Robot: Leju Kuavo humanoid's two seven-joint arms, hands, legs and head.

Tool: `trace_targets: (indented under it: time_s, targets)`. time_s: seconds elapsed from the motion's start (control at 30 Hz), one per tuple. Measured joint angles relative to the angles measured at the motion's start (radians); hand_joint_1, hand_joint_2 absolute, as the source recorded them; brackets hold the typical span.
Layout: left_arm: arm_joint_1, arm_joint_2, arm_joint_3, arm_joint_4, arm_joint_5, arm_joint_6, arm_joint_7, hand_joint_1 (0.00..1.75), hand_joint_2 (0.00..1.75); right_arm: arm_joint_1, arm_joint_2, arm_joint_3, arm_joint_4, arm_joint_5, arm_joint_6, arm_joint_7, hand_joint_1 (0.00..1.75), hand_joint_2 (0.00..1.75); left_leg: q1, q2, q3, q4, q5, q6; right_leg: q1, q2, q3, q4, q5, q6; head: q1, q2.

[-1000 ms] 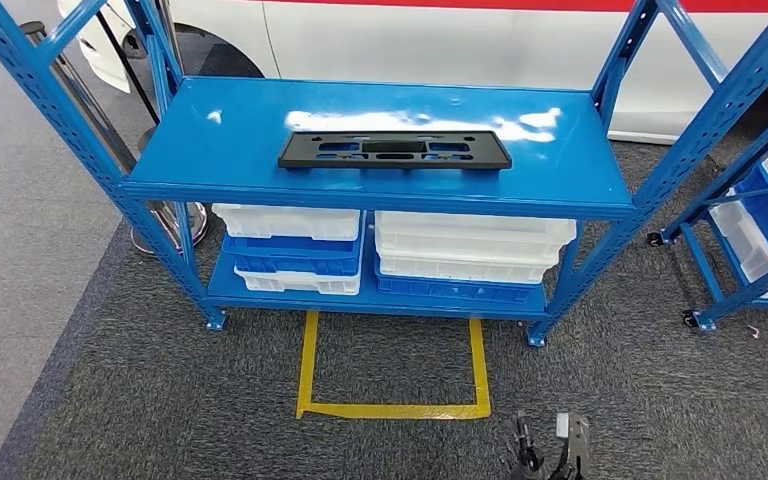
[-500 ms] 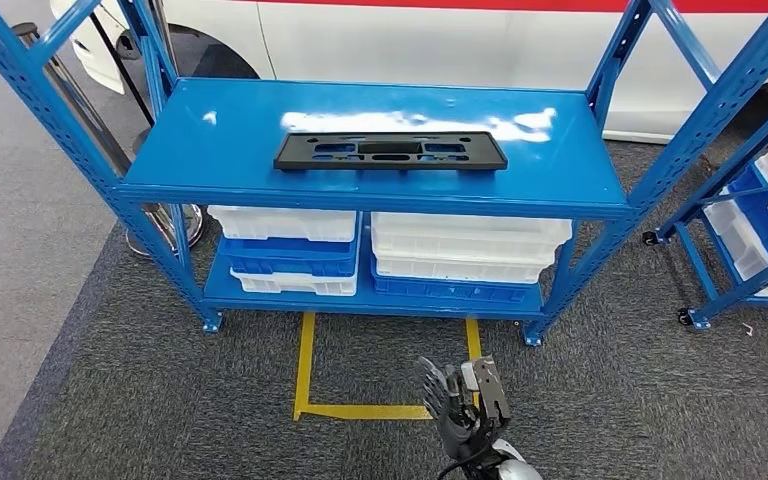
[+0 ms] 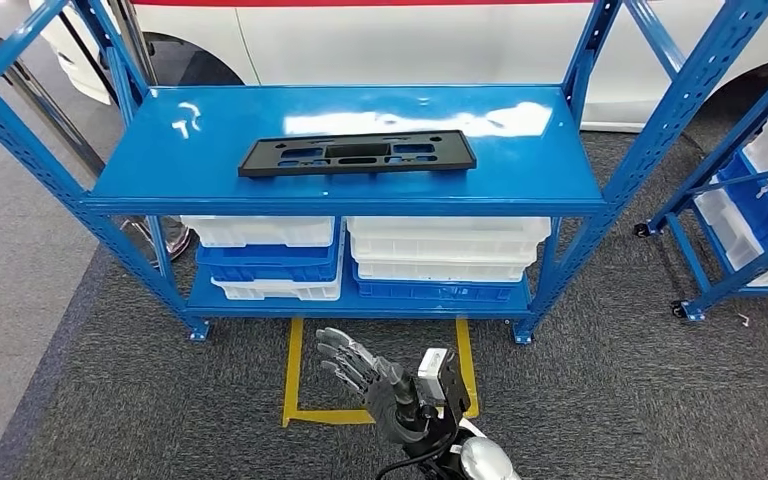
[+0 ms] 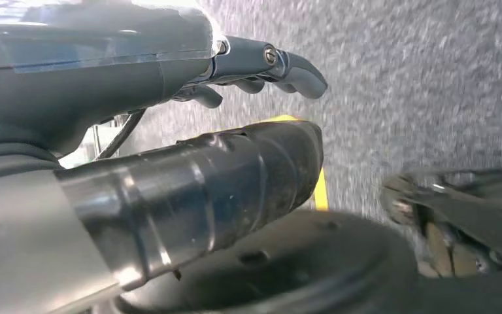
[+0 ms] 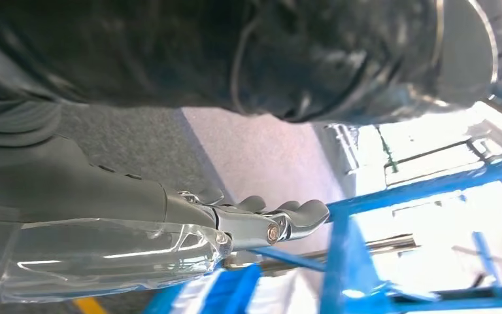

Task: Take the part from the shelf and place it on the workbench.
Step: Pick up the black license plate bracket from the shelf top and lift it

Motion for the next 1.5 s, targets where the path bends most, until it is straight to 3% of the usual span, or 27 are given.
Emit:
trace_targets:
  time_s: [0.07,0.13,0.23,0.27,0.33,0.37,0.4,0.43,0.47,0.5,0.57,0.63,0.73,0.8,0.87,0.9,0.93,0.97,1.03,1.1,1.2,1.27,1.37,1.4,1.43,1.47,1.5]
  targets:
    - [-0.004,0.001,-0.008,0.002,-0.003,0.0,0.003,0.0,0.0,-0.01,0.0,0.013,-0.024,-0.002,0.0,0.0,0.0,0.0,-0.006,-0.002,0.043,-0.102,0.04,0.008,0.003,0.003,0.002,0.003,-0.004,0.007,0.0,0.0]
    - [-0.011,0.002,-0.016,0.004,-0.006,0.0,0.005,0.0,0.0,-0.017,-0.001,0.021,-0.044,-0.004,0.001,0.0,0.0,0.0,-0.012,-0.003,0.053,-0.128,0.037,0.012,0.004,0.002,-0.001,0.002,-0.003,0.017,0.0,0.0]
    - [-0.018,0.002,-0.027,0.004,-0.009,0.0,0.01,0.0,0.0,-0.023,-0.003,0.026,-0.073,-0.001,-0.008,-0.008,0.0,0.0,-0.006,-0.002,0.058,-0.146,0.044,0.025,0.003,-0.001,-0.007,0.015,-0.017,0.033,0.001,0.0]
    - [-0.021,0.003,-0.029,0.004,-0.012,-0.001,0.012,0.0,0.0,-0.025,-0.003,0.027,-0.085,0.002,-0.014,-0.013,0.0,0.0,-0.003,0.0,0.061,-0.152,0.047,0.031,0.002,-0.003,-0.023,0.05,-0.039,0.037,0.001,0.0]
    - [-0.028,0.002,-0.032,0.004,-0.016,-0.002,0.014,0.0,0.0,-0.028,-0.004,0.027,-0.103,0.009,-0.025,-0.021,0.0,0.0,-0.003,0.002,0.062,-0.154,0.049,0.037,0.0,-0.004,-0.084,0.174,-0.1,0.043,0.001,0.0]
    - [-0.032,0.001,-0.034,0.004,-0.017,-0.003,0.015,0.0,0.0,-0.028,-0.005,0.028,-0.109,0.011,-0.03,-0.024,0.0,0.0,-0.003,0.003,0.062,-0.154,0.049,0.038,0.0,-0.004,-0.115,0.235,-0.12,0.046,0.001,0.0]
    - [-0.035,0.001,-0.036,0.004,-0.018,-0.003,0.016,0.0,0.0,-0.027,-0.007,0.028,-0.114,0.013,-0.035,-0.027,0.0,0.0,-0.003,0.003,0.062,-0.153,0.048,0.038,-0.001,-0.005,-0.134,0.269,-0.123,0.047,0.001,0.0]
    - [-0.037,0.001,-0.039,0.004,-0.019,-0.004,0.016,0.0,0.0,-0.026,-0.009,0.028,-0.12,0.015,-0.041,-0.029,0.0,0.0,-0.003,0.002,0.064,-0.153,0.047,0.038,-0.001,-0.005,-0.136,0.266,-0.107,0.047,0.001,0.0]
    - [-0.039,0.001,-0.042,0.004,-0.021,-0.007,0.017,0.0,0.0,-0.025,-0.01,0.028,-0.126,0.019,-0.049,-0.032,0.0,0.0,-0.003,0.002,0.066,-0.152,0.046,0.037,-0.001,-0.005,-0.117,0.223,-0.073,0.045,0.001,0.0]
    - [-0.042,0.0,-0.046,0.004,-0.023,-0.01,0.018,0.0,0.0,-0.025,-0.012,0.028,-0.133,0.027,-0.058,-0.036,0.0,0.0,-0.003,0.002,0.068,-0.152,0.044,0.035,-0.001,-0.006,-0.085,0.151,-0.033,0.042,0.001,0.0]
    - [-0.05,-0.001,-0.052,0.004,-0.029,-0.016,0.021,0.0,0.0,-0.024,-0.014,0.028,-0.148,0.051,-0.078,-0.047,0.0,0.0,-0.007,0.0,0.069,-0.149,0.04,0.028,0.004,-0.008,-0.029,0.028,0.013,0.034,0.001,0.0]
    - [-0.056,-0.002,-0.057,0.004,-0.032,-0.019,0.023,0.0,0.0,-0.021,-0.018,0.028,-0.16,0.067,-0.09,-0.055,0.0,0.0,-0.01,0.0,0.068,-0.149,0.039,0.018,0.009,-0.007,-0.015,-0.006,0.015,0.027,0.001,0.0]
    - [-0.062,-0.003,-0.061,0.004,-0.033,-0.019,0.024,0.0,0.0,-0.016,-0.022,0.028,-0.173,0.074,-0.094,-0.06,0.0,0.0,-0.009,0.001,0.064,-0.137,0.025,0.003,0.003,-0.003,-0.012,-0.016,0.021,0.012,0.0,0.0]
    - [-0.064,-0.003,-0.064,0.004,-0.033,-0.018,0.024,0.0,0.0,-0.015,-0.022,0.028,-0.179,0.076,-0.094,-0.061,0.0,0.0,-0.007,0.0,0.029,-0.055,-0.026,-0.004,0.0,-0.005,-0.008,-0.022,0.023,0.001,0.0,0.0]
    - [-0.064,-0.003,-0.069,0.004,-0.033,-0.018,0.024,0.0,0.0,-0.012,-0.023,0.028,-0.181,0.078,-0.094,-0.061,0.0,0.0,-0.006,0.0,-0.034,0.077,-0.085,-0.009,0.002,-0.01,-0.007,-0.021,0.021,-0.004,0.0,0.0]
    - [-0.063,-0.003,-0.071,0.004,-0.033,-0.019,0.025,0.0,0.0,-0.011,-0.024,0.028,-0.181,0.081,-0.095,-0.061,0.0,0.0,-0.006,0.0,-0.056,0.123,-0.096,-0.01,0.003,-0.013,-0.007,-0.021,0.02,-0.006,0.0,0.0]
    - [-0.063,-0.003,-0.073,0.004,-0.033,-0.019,0.025,0.0,0.0,-0.009,-0.024,0.028,-0.181,0.084,-0.097,-0.061,0.0,0.0,-0.006,0.0,-0.062,0.13,-0.085,-0.01,0.003,-0.016,-0.006,-0.02,0.019,-0.007,0.0,0.0]
    - [-0.063,-0.002,-0.074,0.004,-0.032,-0.019,0.026,0.0,0.0,-0.008,-0.025,0.028,-0.183,0.087,-0.098,-0.061,0.0,0.0,-0.006,0.001,-0.048,0.098,-0.056,-0.009,0.003,-0.019,-0.003,-0.019,0.017,-0.006,0.0,0.0]
    - [-0.065,-0.001,-0.075,0.004,-0.031,-0.02,0.026,0.0,0.0,-0.008,-0.027,0.028,-0.188,0.092,-0.101,-0.062,0.0,0.0,-0.008,0.018,0.012,-0.035,0.017,-0.004,0.005,-0.027,0.002,-0.016,0.011,-0.002,0.0,0.0]
    - [-0.071,0.001,-0.075,0.004,-0.029,-0.022,0.025,0.0,0.0,-0.009,-0.029,0.028,-0.195,0.094,-0.104,-0.063,0.0,0.0,-0.015,0.034,0.051,-0.127,0.045,0.004,0.009,-0.037,0.002,-0.012,0.007,0.006,0.0,0.0]
    - [-0.076,0.003,-0.076,0.004,-0.026,-0.025,0.023,0.0,0.0,-0.01,-0.033,0.028,-0.2,0.09,-0.104,-0.061,0.0,0.0,-0.017,0.024,0.052,-0.146,0.048,0.019,0.012,-0.053,0.0,-0.011,0.004,0.018,0.001,0.0]
    - [-0.077,0.004,-0.076,0.005,-0.026,-0.027,0.023,0.0,0.0,-0.012,-0.035,0.028,-0.201,0.074,-0.1,-0.055,0.0,0.0,-0.013,0.017,0.055,-0.153,0.053,0.031,0.009,-0.042,-0.013,0.021,-0.022,0.028,0.001,0.0]
    - [-0.081,0.004,-0.077,0.005,-0.029,-0.031,0.023,0.0,0.0,-0.013,-0.04,0.028,-0.201,0.062,-0.093,-0.047,0.0,0.0,-0.012,0.012,0.056,-0.156,0.054,0.043,0.002,-0.018,-0.094,0.19,-0.104,0.04,0.001,0.0]
    - [-0.082,0.004,-0.078,0.005,-0.034,-0.032,0.023,0.0,0.0,-0.013,-0.042,0.028,-0.2,0.062,-0.093,-0.046,0.0,0.0,-0.012,0.01,0.056,-0.155,0.054,0.044,0.0,-0.016,-0.12,0.24,-0.117,0.042,0.001,0.0]
    - [-0.081,0.004,-0.08,0.005,-0.038,-0.034,0.022,0.0,0.0,-0.013,-0.045,0.028,-0.2,0.062,-0.093,-0.045,0.0,0.0,-0.012,0.008,0.056,-0.154,0.053,0.044,-0.002,-0.015,-0.133,0.259,-0.111,0.044,0.001,0.0]
    - [-0.081,0.004,-0.084,0.005,-0.042,-0.035,0.022,0.0,0.0,-0.014,-0.047,0.028,-0.199,0.062,-0.093,-0.045,0.0,0.0,-0.012,0.006,0.057,-0.153,0.052,0.044,-0.004,-0.015,-0.127,0.24,-0.087,0.044,0.001,0.0]
    - [-0.081,0.004,-0.087,0.005,-0.046,-0.035,0.022,0.0,0.0,-0.015,-0.049,0.028,-0.199,0.063,-0.093,-0.045,0.0,0.0,-0.012,0.003,0.059,-0.151,0.05,0.042,-0.006,-0.015,-0.103,0.186,-0.05,0.043,0.001,0.0]
